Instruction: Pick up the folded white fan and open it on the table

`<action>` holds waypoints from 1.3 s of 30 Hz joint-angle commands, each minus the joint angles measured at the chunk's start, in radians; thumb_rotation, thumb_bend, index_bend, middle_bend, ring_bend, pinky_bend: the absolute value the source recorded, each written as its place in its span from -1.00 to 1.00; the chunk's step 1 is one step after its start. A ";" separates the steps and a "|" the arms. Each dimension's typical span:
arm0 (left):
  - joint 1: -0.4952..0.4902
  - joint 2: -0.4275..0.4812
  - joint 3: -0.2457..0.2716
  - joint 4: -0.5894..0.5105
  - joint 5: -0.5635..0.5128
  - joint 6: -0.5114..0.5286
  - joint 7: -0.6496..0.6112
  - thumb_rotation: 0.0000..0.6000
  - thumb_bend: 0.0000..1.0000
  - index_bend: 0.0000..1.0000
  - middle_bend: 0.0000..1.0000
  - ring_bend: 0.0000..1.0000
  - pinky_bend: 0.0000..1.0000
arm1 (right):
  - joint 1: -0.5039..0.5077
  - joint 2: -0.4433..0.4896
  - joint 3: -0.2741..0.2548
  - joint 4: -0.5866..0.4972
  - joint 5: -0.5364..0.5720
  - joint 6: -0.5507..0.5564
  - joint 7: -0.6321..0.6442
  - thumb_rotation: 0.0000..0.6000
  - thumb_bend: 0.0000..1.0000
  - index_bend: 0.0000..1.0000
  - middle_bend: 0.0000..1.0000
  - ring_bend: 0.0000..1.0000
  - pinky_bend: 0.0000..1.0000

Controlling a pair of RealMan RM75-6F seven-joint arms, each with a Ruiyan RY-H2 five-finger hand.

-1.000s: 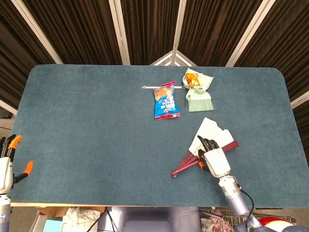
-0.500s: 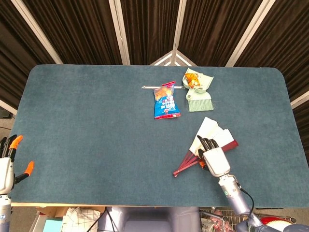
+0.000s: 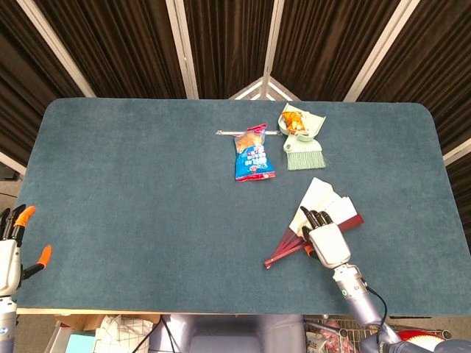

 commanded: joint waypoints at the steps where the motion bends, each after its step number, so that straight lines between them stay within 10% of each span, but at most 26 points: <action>1: 0.000 0.000 0.001 0.000 0.001 -0.001 0.000 1.00 -0.11 -0.72 -0.88 -1.00 -0.94 | 0.000 0.004 0.000 -0.002 0.000 0.004 -0.003 1.00 -0.18 0.53 -0.69 -0.57 -0.53; 22: 0.002 0.004 0.004 -0.006 0.009 0.002 -0.008 1.00 -0.11 -0.72 -0.89 -1.00 -0.94 | 0.026 0.134 0.018 -0.201 -0.040 0.050 -0.065 1.00 0.12 0.68 -0.65 -0.55 -0.52; 39: -0.002 0.011 0.006 -0.005 0.017 -0.010 -0.040 1.00 -0.12 -0.72 -0.89 -1.00 -0.94 | 0.195 0.565 0.164 -0.840 0.040 -0.183 -0.089 1.00 0.12 0.68 -0.65 -0.55 -0.53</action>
